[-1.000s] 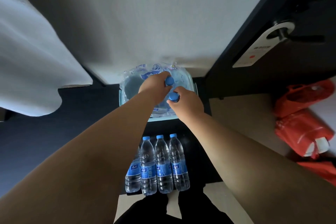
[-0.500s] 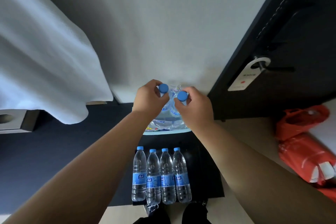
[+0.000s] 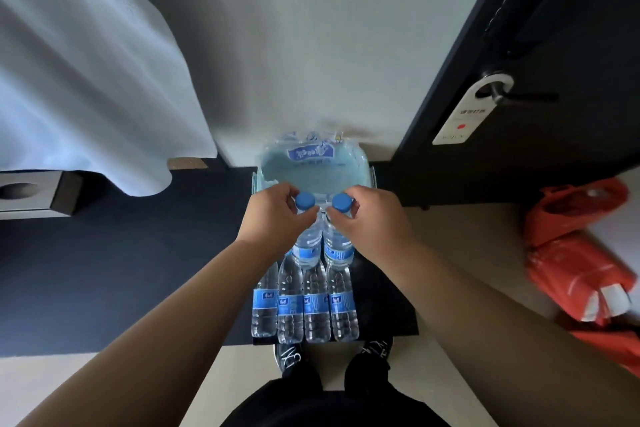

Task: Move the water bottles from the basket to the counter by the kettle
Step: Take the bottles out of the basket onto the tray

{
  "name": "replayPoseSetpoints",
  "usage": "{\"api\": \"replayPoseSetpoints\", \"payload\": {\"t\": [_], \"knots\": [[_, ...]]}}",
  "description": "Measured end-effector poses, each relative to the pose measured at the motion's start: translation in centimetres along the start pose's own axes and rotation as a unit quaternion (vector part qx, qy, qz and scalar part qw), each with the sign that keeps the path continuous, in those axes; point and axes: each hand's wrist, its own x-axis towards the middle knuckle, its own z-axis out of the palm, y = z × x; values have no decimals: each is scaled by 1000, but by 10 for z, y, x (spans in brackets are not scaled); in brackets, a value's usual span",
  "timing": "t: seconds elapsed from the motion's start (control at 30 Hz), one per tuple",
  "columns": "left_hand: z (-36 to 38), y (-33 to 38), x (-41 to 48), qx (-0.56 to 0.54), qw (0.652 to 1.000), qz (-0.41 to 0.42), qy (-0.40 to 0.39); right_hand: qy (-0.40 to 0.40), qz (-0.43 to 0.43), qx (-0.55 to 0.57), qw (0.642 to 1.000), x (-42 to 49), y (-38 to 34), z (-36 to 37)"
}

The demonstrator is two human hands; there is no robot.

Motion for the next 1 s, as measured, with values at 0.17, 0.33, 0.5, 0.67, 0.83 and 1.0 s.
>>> {"api": "replayPoseSetpoints", "payload": {"t": [0.17,0.33,0.5,0.67,0.83,1.0], "knots": [[36,-25,-25,29,993,-82,-84,-75,97,-2,992,-31,33,27],[67,-45,-39,78,978,-136,-139,-122,177,-11,977,-51,71,48],[89,-62,-35,103,965,-167,-172,-155,238,-28,958,-60,108,66],[108,-75,-23,132,954,-203,-178,-174,298,-43,938,-63,137,82],[126,-91,-17,151,953,-224,-140,-184,297,-68,935,-56,151,101],[143,-118,-12,181,948,-235,-117,-160,318,-66,932,-50,163,122]]}}
